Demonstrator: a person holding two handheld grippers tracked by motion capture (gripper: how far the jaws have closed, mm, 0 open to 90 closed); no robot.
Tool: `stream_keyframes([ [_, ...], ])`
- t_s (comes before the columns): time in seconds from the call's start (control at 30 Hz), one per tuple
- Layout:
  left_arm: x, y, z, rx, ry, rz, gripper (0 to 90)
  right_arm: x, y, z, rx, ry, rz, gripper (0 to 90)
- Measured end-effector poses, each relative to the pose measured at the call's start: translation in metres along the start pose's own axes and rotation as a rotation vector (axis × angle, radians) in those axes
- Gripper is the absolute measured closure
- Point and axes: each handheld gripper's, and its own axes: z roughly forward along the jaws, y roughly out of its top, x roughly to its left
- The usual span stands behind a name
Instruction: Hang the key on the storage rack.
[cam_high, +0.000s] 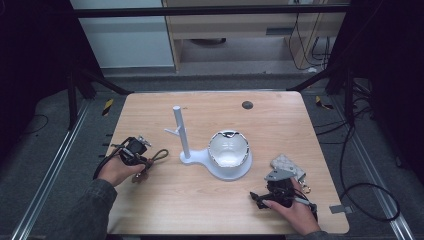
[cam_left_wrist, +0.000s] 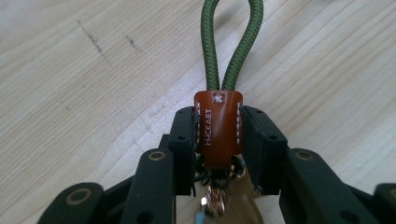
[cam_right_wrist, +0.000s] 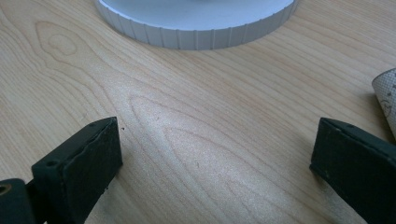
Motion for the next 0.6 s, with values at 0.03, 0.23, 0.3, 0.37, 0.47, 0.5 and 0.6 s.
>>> stream_keyframes([
  [0.03,-0.002,-0.002,-0.004,-0.018,0.001,-0.002,65.7,0.0,0.0,0.0,0.0,0.0,0.0,1.8],
  [0.23,-0.016,-0.016,-0.034,-0.15,0.005,0.009,65.7,0.0,0.0,0.0,0.0,0.0,0.0,1.8],
  [0.3,-0.02,-0.02,-0.041,-0.187,0.005,0.007,65.7,0.0,0.0,0.0,0.0,0.0,0.0,1.8],
  [0.37,-0.027,-0.025,-0.05,-0.24,0.009,0.01,65.7,0.0,0.0,0.0,0.0,0.0,0.0,1.8],
  [0.47,-0.034,-0.03,-0.062,-0.299,0.018,0.023,65.7,0.0,0.0,0.0,0.0,0.0,0.0,1.8],
  [0.5,-0.036,-0.032,-0.067,-0.328,0.015,0.023,65.7,0.0,0.0,0.0,0.0,0.0,0.0,1.8],
  [0.6,-0.043,-0.037,-0.076,-0.389,0.019,0.032,65.8,0.0,0.0,0.0,0.0,0.001,0.001,1.8],
])
